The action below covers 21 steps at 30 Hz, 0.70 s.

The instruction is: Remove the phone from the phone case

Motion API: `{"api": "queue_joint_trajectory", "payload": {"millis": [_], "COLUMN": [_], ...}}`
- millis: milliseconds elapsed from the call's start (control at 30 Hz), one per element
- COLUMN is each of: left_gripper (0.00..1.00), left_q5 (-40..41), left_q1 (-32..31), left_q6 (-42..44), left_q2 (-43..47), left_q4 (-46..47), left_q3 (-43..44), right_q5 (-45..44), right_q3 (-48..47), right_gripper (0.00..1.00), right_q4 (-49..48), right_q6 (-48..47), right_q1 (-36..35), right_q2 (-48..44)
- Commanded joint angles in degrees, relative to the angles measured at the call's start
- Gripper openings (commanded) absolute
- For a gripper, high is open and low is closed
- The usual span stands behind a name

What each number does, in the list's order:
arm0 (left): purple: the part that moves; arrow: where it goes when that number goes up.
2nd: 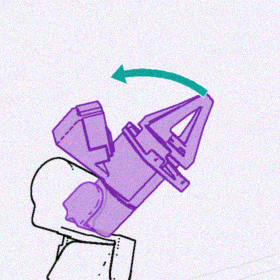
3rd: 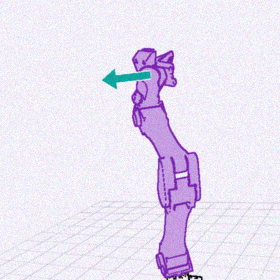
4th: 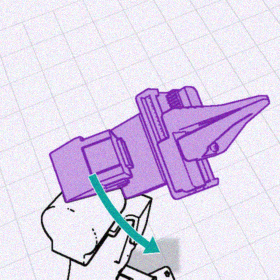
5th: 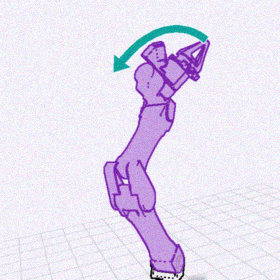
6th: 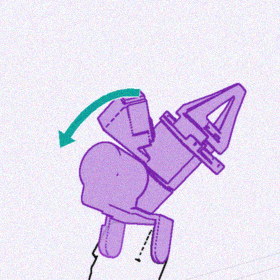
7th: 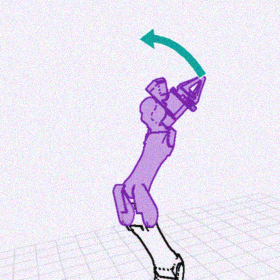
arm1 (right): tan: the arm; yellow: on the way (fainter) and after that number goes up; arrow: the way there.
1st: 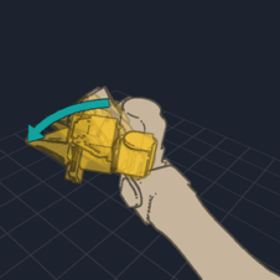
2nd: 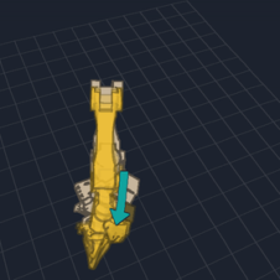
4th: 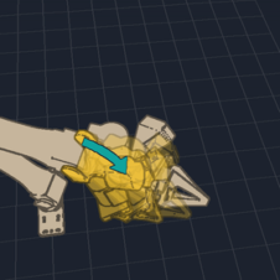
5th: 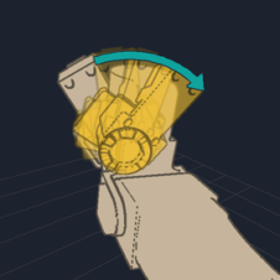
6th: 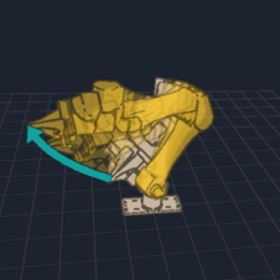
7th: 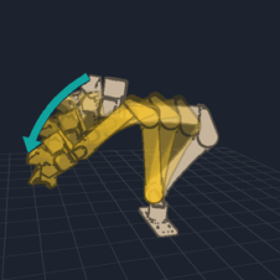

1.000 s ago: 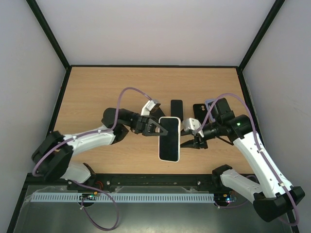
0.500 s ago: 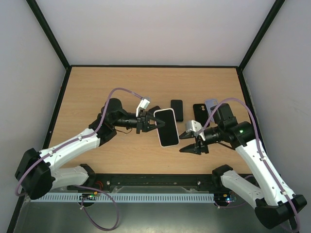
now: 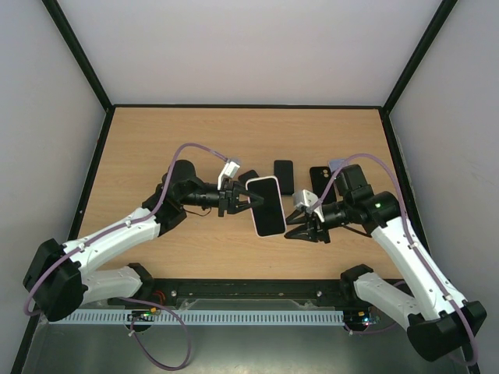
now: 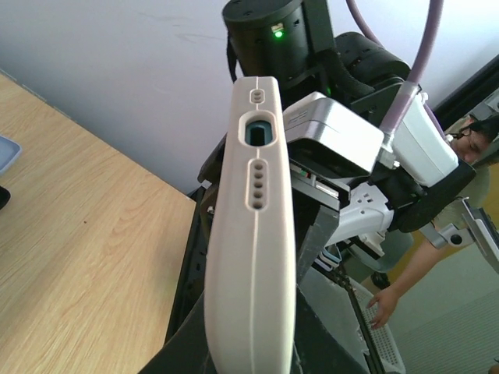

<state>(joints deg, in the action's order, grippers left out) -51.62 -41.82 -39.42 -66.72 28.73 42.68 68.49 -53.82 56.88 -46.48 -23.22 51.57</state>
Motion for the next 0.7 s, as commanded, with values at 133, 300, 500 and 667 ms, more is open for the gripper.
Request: {"api": "queue_joint_trajectory", "payload": {"millis": [133, 300, 500, 667], "left_gripper": [0.03, 0.03, 0.03, 0.03], "left_q5": [-3.41, -3.79, -3.38, -3.16], "left_q1": [-0.01, -0.1, -0.19, -0.23], "left_q6": [-1.07, -1.37, -1.29, -1.16], "left_q2": [2.21, 2.38, 2.62, 2.32], "left_q4": [5.55, 5.68, 5.58, 5.6], "left_q3": [0.3, 0.11, -0.14, -0.08], "right_q5": [-0.22, 0.33, 1.97, 3.19], "right_q3": [-1.27, -1.07, -1.11, -1.17], "right_gripper": [0.32, 0.3, 0.39, 0.45], "right_q4": [4.19, 0.37, 1.57, 6.28], "right_q6": [-6.37, -1.9, -2.92, -8.06], "right_q1": [0.02, 0.02, 0.02, 0.02], "right_q2": [1.42, 1.64, 2.19, 2.46]}}
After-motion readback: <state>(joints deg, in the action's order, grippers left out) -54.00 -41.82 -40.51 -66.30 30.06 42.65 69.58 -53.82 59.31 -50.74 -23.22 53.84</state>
